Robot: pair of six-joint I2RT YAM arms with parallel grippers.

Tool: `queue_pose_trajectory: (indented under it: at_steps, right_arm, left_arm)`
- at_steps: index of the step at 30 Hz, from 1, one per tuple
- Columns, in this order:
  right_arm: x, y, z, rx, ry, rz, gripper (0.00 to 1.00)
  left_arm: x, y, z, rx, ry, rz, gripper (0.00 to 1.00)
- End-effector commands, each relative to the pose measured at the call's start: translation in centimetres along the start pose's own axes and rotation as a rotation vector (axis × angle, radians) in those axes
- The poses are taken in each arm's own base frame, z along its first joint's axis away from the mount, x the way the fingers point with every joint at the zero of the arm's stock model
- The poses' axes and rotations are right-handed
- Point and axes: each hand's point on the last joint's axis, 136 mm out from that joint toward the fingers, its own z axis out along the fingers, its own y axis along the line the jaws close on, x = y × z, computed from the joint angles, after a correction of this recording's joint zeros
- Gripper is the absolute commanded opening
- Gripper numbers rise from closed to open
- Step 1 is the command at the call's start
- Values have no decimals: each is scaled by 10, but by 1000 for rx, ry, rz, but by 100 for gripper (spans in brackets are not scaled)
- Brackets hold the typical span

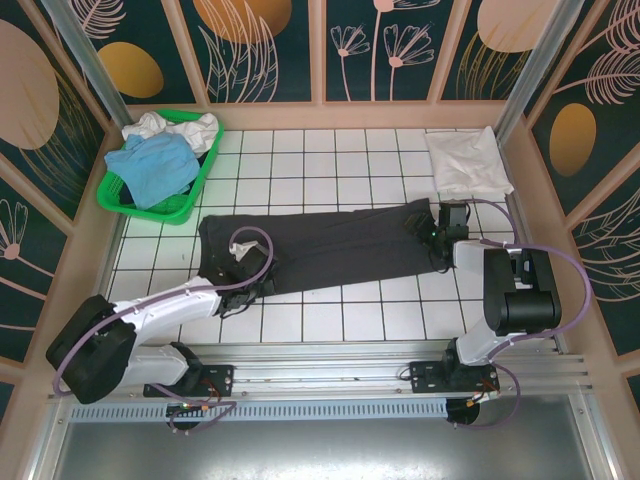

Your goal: Fold and stack the t-shirts

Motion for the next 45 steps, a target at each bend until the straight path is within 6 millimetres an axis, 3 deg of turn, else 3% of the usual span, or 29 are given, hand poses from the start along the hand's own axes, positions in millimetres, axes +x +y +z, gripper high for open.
queue_pose_trajectory:
  at_steps: [1, 6, 13, 17, 23, 24, 25, 28, 30, 35, 39, 42, 45]
  right_arm:
    - [27, -28, 0, 77, 85, 25, 67]
    - [27, -27, -1, 73, 84, 26, 67]
    - [25, -26, -5, 60, 77, 28, 67]
    - [27, -26, -3, 61, 85, 27, 67]
    - [28, -26, -3, 60, 87, 27, 67]
    - [27, -26, -3, 59, 86, 26, 68]
    - [28, -27, -3, 61, 86, 26, 67]
    - [28, -27, -3, 65, 87, 25, 67]
    - [28, -27, -3, 64, 87, 25, 67]
    - [26, -20, -7, 44, 82, 14, 68]
    - [23, 3, -16, 12, 61, -34, 68]
    - [25, 26, -22, -29, 53, -68, 68]
    - [26, 53, -26, -80, 44, -116, 68]
  left_arm:
    - [-8, -1, -2, -24, -21, 4, 15]
    - [-23, -18, -17, 47, -57, 4, 0]
    - [-42, -17, -51, 76, -129, -14, 0]
    - [-39, -31, -60, 171, -104, 0, 0]
    - [-41, -37, -76, 243, -120, -9, 0]
    - [-37, -41, -76, 268, -102, -6, 6]
    - [-32, -48, -75, 309, -76, -2, 18]
    - [-12, -74, -72, 473, 9, 12, 37]
    - [-7, -78, -72, 518, 20, 8, 51]
    - [-19, -56, -78, 430, -63, -21, 70]
    - [-31, 3, -69, 146, -149, -95, 81]
    - [-26, 32, -57, 23, -132, -118, 74]
    - [-17, 33, -44, 30, -89, -112, 60]
